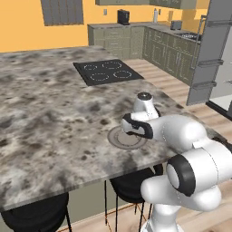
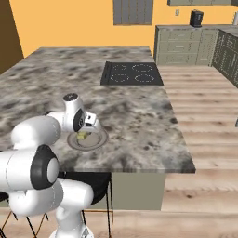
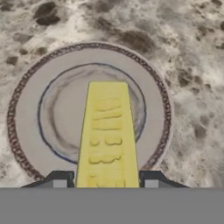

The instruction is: Retrieve the butter from the fridge and place it on a plate on the dining table. Then retrieve the butter knife by the fridge and place it near the plate.

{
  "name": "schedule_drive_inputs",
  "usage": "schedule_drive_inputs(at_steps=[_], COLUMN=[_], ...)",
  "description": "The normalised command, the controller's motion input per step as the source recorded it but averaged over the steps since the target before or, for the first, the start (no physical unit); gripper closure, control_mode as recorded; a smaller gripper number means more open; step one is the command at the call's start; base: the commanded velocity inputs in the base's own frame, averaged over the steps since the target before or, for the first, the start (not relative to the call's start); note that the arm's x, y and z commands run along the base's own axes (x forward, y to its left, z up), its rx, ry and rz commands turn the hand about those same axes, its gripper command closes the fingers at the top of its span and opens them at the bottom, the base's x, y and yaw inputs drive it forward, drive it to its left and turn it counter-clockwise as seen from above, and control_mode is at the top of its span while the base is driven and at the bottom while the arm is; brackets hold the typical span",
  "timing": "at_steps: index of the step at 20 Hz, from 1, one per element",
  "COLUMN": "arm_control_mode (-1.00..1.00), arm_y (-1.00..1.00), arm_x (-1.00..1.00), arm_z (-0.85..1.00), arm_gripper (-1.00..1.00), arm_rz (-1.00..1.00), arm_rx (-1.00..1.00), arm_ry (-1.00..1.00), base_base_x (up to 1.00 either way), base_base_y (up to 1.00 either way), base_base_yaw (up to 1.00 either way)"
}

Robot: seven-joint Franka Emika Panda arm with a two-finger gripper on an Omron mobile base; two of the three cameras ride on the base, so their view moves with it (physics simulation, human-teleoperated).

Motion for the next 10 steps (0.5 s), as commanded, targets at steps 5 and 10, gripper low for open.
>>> schedule_drive_inputs(at_steps=[5, 10], arm_control_mode=[-1.0, -1.0], arm_y=[0.02, 0.01], arm_x=[0.06, 0.0], arm_z=[-0.45, -0.22], arm_gripper=[1.0, 1.0], arm_rz=[-0.03, 0.0], arm_rx=[0.0, 0.01], arm_ry=[-0.01, -0.01], base_base_x=[0.0, 0.0], base_base_y=[0.0, 0.0], base_base_yaw=[0.0, 0.0])
